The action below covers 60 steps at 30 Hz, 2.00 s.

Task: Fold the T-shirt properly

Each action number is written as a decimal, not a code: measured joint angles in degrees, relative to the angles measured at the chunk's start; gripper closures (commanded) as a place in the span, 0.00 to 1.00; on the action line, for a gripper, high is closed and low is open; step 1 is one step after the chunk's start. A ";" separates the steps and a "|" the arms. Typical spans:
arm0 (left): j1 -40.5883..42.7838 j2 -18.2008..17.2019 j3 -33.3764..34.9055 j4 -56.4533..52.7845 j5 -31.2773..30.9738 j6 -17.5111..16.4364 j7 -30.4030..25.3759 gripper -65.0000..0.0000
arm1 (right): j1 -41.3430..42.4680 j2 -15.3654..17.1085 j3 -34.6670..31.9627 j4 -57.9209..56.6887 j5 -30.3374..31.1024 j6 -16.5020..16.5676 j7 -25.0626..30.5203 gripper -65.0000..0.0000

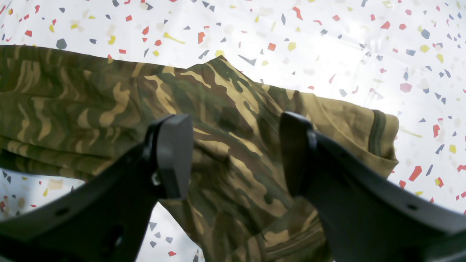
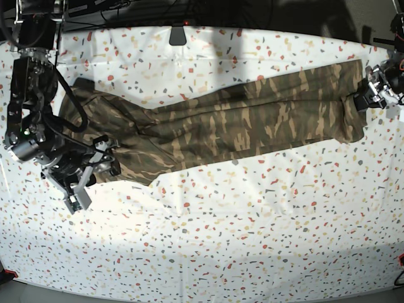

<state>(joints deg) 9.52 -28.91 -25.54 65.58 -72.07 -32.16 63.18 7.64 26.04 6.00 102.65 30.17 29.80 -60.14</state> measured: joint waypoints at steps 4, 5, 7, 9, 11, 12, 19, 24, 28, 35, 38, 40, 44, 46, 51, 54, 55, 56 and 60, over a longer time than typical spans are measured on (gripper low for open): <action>0.02 0.02 0.00 -0.02 0.13 -1.25 0.04 0.57 | 0.00 0.00 0.00 0.00 0.00 0.00 -0.02 0.43; 0.02 0.04 0.00 -0.02 0.17 -1.53 0.04 0.57 | 0.00 -0.02 0.00 0.00 0.00 0.00 0.00 0.43; 0.02 0.22 0.00 -0.02 0.22 -2.21 0.02 0.57 | 0.00 0.00 0.00 0.00 0.00 0.00 0.00 0.43; 0.02 0.70 0.00 -0.02 0.22 -2.34 -0.42 0.59 | 0.00 0.00 0.00 0.00 0.02 0.00 0.00 0.43; 0.02 1.33 0.00 -0.02 0.35 -2.34 -1.31 0.69 | 0.00 0.00 0.00 0.00 0.00 0.00 -0.02 0.43; 0.04 1.57 0.02 -0.02 0.46 -2.36 -1.27 0.75 | -0.02 0.00 0.00 0.00 0.00 0.00 0.00 0.43; 0.15 2.51 0.04 -0.09 1.27 -2.34 -1.49 1.00 | 0.00 0.00 0.00 0.00 0.00 0.00 -0.22 0.43; 0.50 2.10 0.02 2.62 1.60 -2.10 0.04 1.00 | -0.04 -0.02 0.00 0.00 0.00 0.00 -1.49 0.43; 0.81 2.78 0.02 9.07 1.73 -1.97 0.31 1.00 | 0.00 0.00 0.00 0.00 0.00 0.00 -1.07 0.43; 2.23 7.74 -0.02 24.35 -0.07 -2.03 4.48 1.00 | 2.86 0.00 0.04 0.00 0.00 -0.28 0.02 0.43; 2.69 12.22 -0.02 30.25 -0.02 -0.39 5.90 1.00 | 4.76 -0.02 0.02 0.00 0.02 -0.63 0.02 0.43; 2.60 15.30 0.00 33.31 -0.02 0.11 6.08 1.00 | 5.86 0.00 0.04 0.00 -0.07 -0.63 0.02 0.43; 2.54 20.72 -0.02 35.89 0.74 0.02 4.90 1.00 | 7.34 -0.02 0.02 0.00 0.00 -0.90 0.02 0.43; 2.54 23.69 -0.02 35.89 4.11 0.24 3.78 1.00 | 7.48 -0.02 0.02 0.00 0.02 -0.90 0.07 0.43; 2.54 30.32 0.48 35.82 5.79 0.68 2.73 1.00 | 7.78 0.00 0.02 0.00 0.02 -0.90 0.02 0.43; 2.54 33.29 2.56 35.82 9.51 0.83 -0.70 1.00 | 8.46 0.00 0.02 0.00 1.77 -0.92 0.04 0.43; 2.54 34.38 3.72 35.82 10.75 1.07 -2.05 1.00 | 8.74 -0.02 0.02 0.00 2.67 -0.92 0.00 0.43; 2.54 35.41 5.07 35.82 12.07 1.07 -3.06 1.00 | 8.94 -0.02 0.02 0.00 3.26 -0.92 0.00 0.43; 2.54 37.57 12.50 35.78 18.97 0.94 -11.23 1.00 | 9.88 0.00 0.02 0.00 4.59 -0.94 -0.20 0.43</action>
<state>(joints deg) 12.05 8.67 -13.04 101.36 -53.10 -31.22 51.94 17.52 26.04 6.02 102.65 34.76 28.86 -60.34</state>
